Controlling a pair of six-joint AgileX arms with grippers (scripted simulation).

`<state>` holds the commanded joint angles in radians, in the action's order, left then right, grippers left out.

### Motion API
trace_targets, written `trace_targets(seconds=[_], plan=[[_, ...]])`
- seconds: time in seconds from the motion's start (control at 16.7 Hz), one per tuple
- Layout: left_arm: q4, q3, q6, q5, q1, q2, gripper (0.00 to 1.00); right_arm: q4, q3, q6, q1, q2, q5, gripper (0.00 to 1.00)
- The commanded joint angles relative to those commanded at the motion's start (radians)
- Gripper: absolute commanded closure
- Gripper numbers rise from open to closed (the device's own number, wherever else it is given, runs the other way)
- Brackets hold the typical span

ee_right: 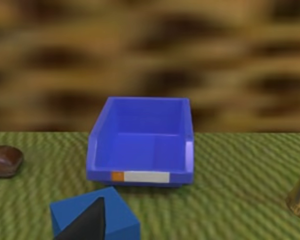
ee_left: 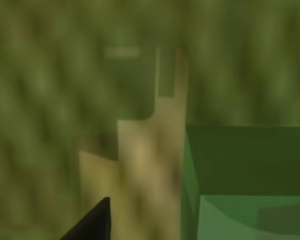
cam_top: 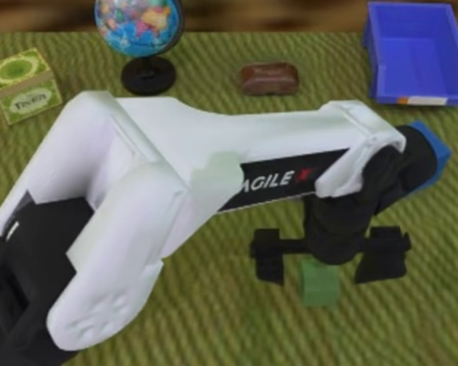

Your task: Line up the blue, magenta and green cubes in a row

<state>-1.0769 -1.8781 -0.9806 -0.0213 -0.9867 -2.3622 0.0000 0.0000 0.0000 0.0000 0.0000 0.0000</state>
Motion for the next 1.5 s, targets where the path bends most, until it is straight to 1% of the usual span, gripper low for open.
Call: trace_targets(seconds=[0.12, 0.36, 0.48, 0.78, 0.9, 1.02, 1.14, 1.5], plan=[[-0.039, -0.035, -0.001, -0.002, 0.001, 0.005, 0.00, 0.000, 0.000, 0.000, 0.000, 0.000, 0.000, 0.00], [-0.192, -0.151, -0.006, -0.002, 0.011, 0.029, 0.00, 0.000, 0.000, 0.000, 0.000, 0.000, 0.000, 0.00], [-0.237, -0.192, -0.006, 0.000, 0.014, 0.041, 0.00, 0.000, 0.000, 0.000, 0.000, 0.000, 0.000, 0.00], [-0.240, -0.195, -0.004, 0.000, 0.012, 0.042, 0.00, 0.000, 0.000, 0.000, 0.000, 0.000, 0.000, 0.00], [-0.229, -0.168, 0.029, -0.001, 0.045, 0.060, 0.00, 0.000, 0.000, 0.000, 0.000, 0.000, 0.000, 0.00], [-0.207, -0.113, 0.102, -0.001, 0.113, 0.095, 0.00, 0.000, 0.000, 0.000, 0.000, 0.000, 0.000, 0.00], [-0.177, -0.033, 0.217, 0.002, 0.209, 0.144, 0.00, 0.000, 0.000, 0.000, 0.000, 0.000, 0.000, 0.00], [-0.075, 0.276, 0.685, 0.015, 0.577, 0.318, 0.00, 0.000, 0.000, 0.000, 0.000, 0.000, 0.000, 0.00]])
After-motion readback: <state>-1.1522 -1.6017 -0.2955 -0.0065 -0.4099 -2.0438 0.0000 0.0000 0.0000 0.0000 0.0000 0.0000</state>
